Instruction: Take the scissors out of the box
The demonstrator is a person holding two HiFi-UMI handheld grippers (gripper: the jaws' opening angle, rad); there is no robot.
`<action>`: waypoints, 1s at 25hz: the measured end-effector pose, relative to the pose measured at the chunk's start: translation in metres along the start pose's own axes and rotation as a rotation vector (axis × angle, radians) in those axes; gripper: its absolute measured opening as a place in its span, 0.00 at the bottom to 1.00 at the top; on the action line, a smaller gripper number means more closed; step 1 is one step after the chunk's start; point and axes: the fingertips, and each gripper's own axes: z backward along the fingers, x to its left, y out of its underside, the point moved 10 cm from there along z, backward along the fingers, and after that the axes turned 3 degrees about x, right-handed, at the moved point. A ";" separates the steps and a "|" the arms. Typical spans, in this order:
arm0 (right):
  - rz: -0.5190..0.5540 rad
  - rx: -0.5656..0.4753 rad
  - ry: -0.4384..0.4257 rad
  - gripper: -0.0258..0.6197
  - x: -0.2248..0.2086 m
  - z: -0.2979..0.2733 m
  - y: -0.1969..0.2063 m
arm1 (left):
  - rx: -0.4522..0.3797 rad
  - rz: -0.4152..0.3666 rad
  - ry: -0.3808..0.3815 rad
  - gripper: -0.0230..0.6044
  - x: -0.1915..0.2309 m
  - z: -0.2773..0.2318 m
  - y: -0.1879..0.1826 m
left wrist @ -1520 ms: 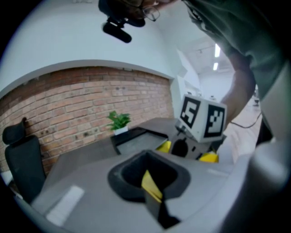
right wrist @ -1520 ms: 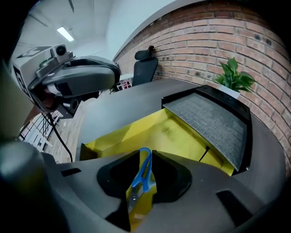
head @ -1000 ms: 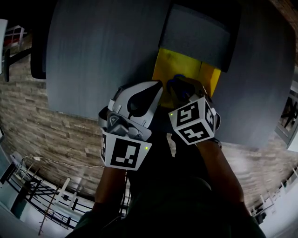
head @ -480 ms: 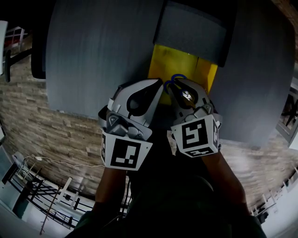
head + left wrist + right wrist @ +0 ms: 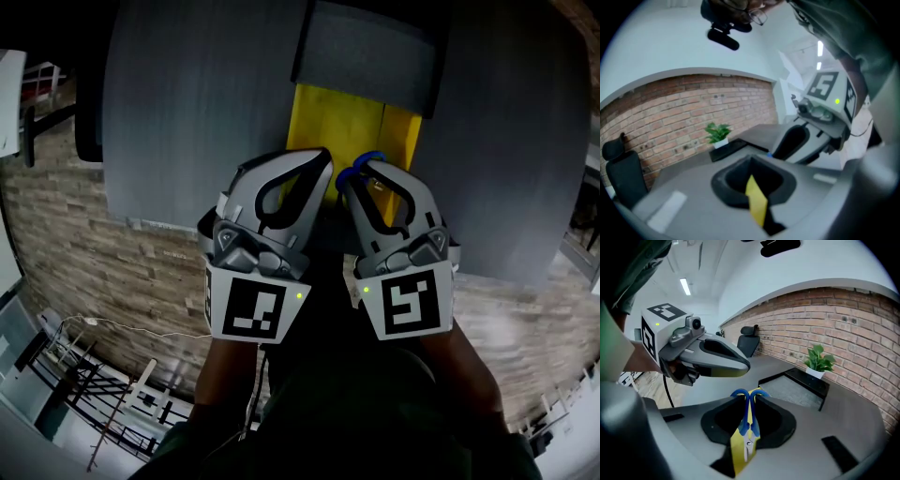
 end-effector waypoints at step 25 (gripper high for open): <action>-0.111 -0.099 0.166 0.14 -0.043 0.107 0.024 | -0.067 -0.108 0.111 0.04 -0.055 -0.040 -0.082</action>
